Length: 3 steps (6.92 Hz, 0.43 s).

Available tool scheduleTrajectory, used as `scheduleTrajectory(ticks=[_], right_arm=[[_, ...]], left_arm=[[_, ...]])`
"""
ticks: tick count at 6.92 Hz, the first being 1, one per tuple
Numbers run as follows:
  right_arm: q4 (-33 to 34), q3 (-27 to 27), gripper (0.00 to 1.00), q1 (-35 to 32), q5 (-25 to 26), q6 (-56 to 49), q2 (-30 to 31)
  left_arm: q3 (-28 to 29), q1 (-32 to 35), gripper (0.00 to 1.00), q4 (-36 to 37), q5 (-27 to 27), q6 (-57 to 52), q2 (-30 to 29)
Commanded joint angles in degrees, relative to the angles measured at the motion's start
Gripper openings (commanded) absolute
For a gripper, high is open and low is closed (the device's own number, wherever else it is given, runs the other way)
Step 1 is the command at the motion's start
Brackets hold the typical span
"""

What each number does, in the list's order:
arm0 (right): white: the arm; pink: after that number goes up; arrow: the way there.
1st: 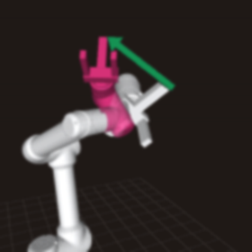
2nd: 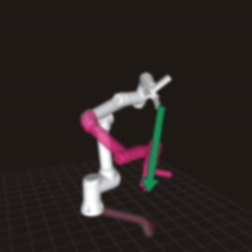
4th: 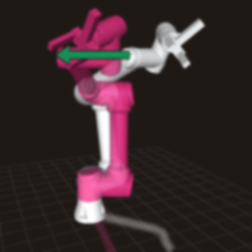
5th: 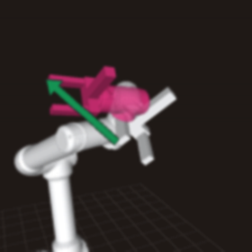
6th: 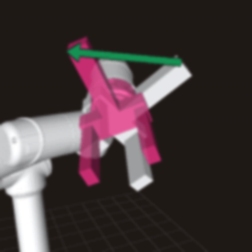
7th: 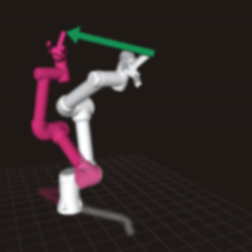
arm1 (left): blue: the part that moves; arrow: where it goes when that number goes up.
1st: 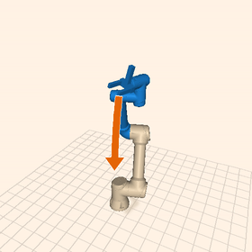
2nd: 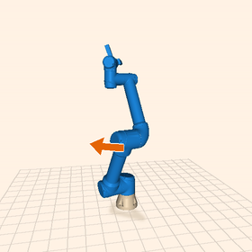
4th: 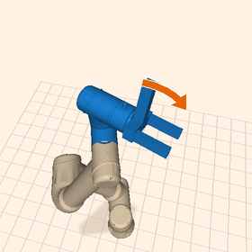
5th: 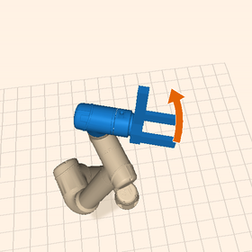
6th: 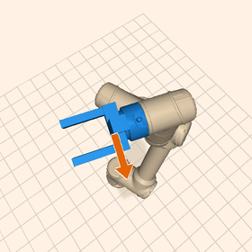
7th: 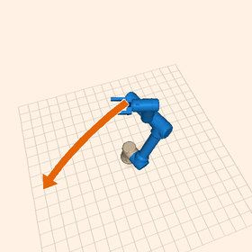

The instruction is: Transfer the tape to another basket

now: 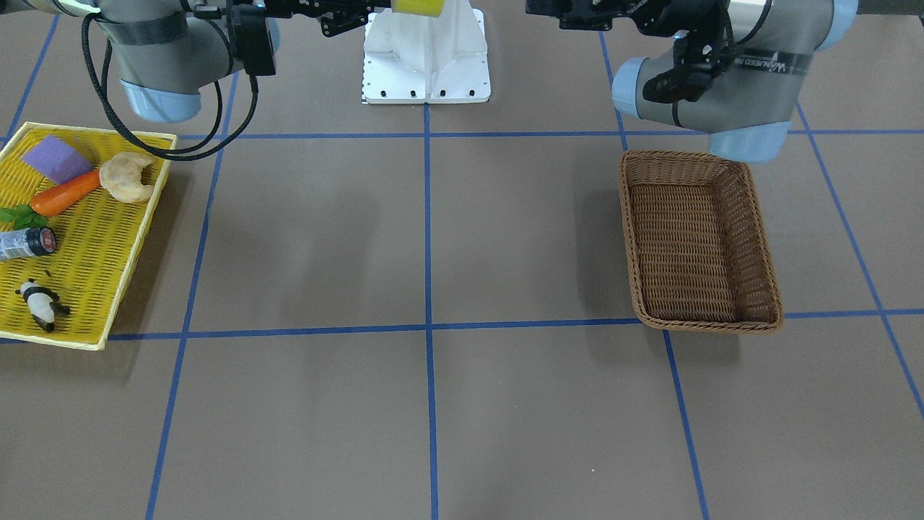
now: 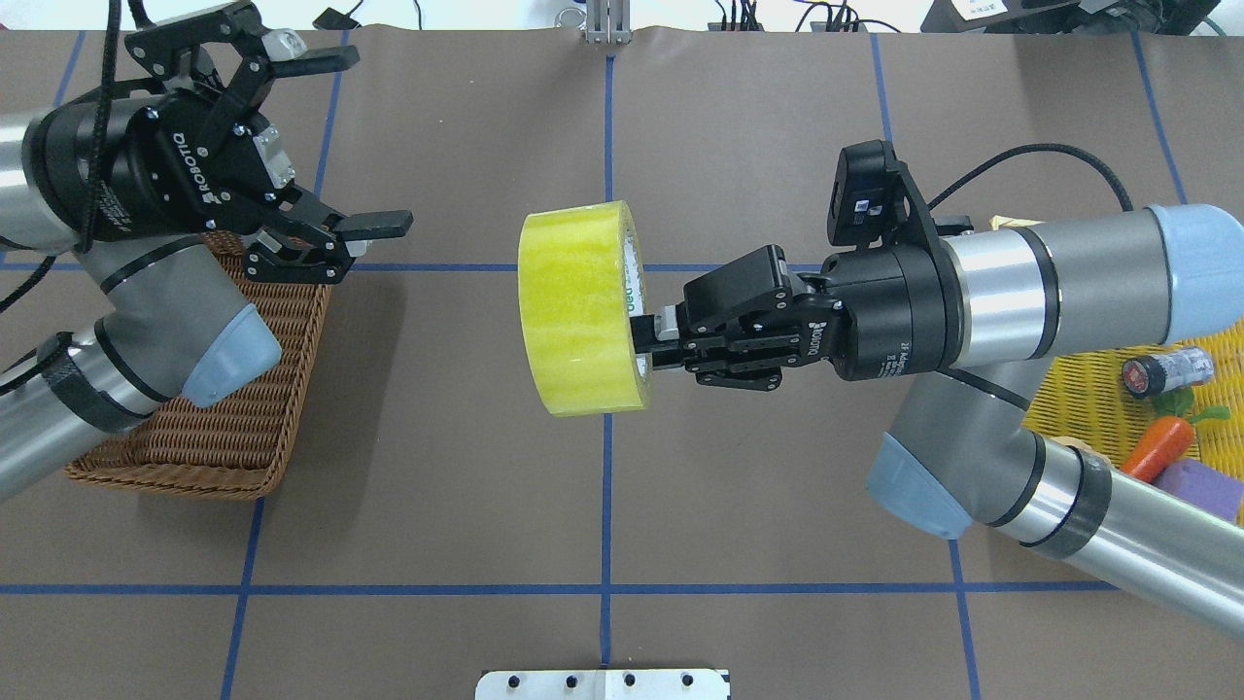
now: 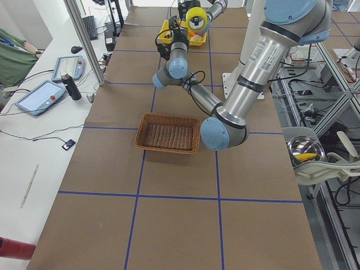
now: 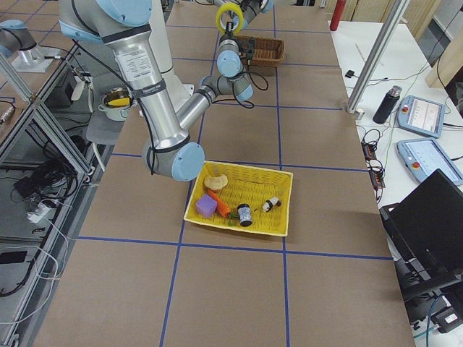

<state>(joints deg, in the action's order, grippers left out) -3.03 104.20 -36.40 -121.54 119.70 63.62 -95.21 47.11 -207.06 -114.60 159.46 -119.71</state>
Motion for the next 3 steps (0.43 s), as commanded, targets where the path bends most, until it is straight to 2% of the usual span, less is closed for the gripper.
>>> scheduleTrajectory(ticks=[1, 3], right_arm=[[-0.4, -0.57, 0.0, 0.54, 2.18, -0.17, 0.27], [-0.31, -1.54, 0.0, 0.8, 3.24, -0.43, 0.19]], left_arm=[[-1.19, -2.27, 0.98, 0.51, 1.48, -0.03, -0.08], [-1.82, -4.82, 0.98, 0.69, 4.03, -0.2, -0.26]])
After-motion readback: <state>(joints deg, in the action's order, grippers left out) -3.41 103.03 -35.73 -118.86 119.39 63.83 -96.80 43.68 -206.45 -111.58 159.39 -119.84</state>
